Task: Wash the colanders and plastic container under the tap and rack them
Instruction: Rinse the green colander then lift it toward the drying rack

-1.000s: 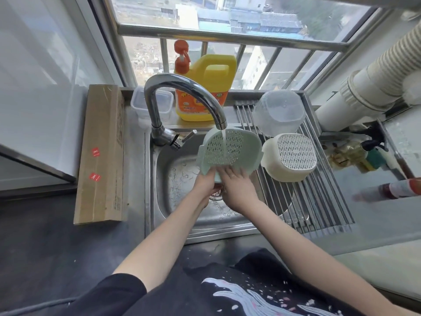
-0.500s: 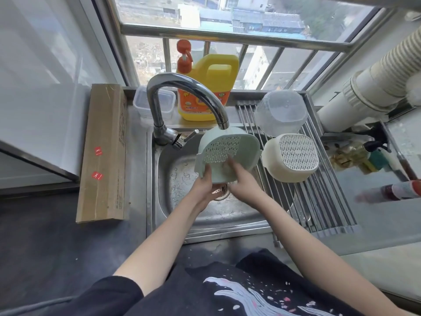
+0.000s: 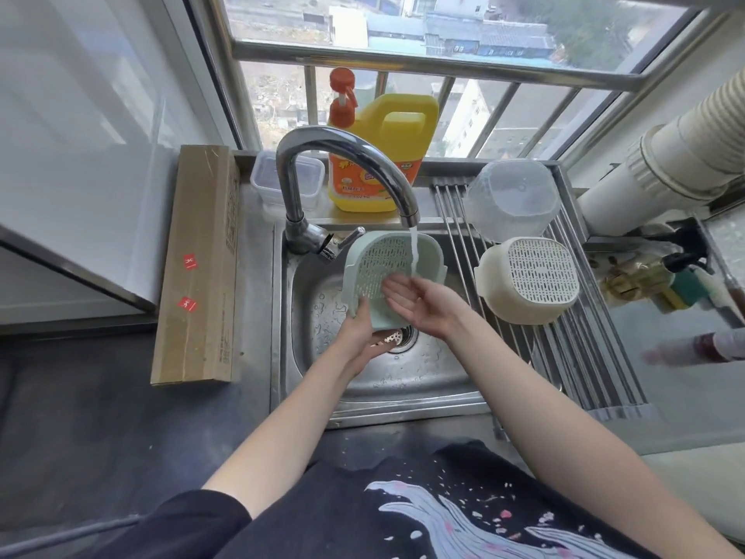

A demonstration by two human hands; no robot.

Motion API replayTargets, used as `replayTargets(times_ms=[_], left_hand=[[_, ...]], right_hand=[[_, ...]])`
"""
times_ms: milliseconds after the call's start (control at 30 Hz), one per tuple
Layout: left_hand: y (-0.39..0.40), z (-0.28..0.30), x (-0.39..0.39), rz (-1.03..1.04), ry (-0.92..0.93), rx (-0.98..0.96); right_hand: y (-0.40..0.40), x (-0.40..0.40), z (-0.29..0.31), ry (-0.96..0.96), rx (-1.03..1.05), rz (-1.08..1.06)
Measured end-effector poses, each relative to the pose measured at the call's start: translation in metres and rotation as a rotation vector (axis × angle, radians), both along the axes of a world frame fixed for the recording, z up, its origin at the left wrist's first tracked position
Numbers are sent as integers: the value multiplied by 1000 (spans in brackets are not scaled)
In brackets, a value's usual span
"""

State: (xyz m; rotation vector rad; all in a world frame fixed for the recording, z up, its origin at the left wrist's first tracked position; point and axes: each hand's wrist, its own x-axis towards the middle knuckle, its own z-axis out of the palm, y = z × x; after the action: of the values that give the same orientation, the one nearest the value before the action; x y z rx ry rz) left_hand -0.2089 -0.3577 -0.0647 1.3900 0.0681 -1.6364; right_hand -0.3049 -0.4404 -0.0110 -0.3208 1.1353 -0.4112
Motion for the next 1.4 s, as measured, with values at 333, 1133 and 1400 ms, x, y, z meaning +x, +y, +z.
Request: replayTargets(times_ms=[333,1133,1400], left_hand=[[-7,-6,-3,-23,123,7],[-16,13,-12,57,73,-116],[-15,16,-12,48,212,-47]], right_hand=[[-13,17,11,276,-331,193],[30,-15,-12,1009,-1303,1312],[53,6,-19,1023,-1282,1260]])
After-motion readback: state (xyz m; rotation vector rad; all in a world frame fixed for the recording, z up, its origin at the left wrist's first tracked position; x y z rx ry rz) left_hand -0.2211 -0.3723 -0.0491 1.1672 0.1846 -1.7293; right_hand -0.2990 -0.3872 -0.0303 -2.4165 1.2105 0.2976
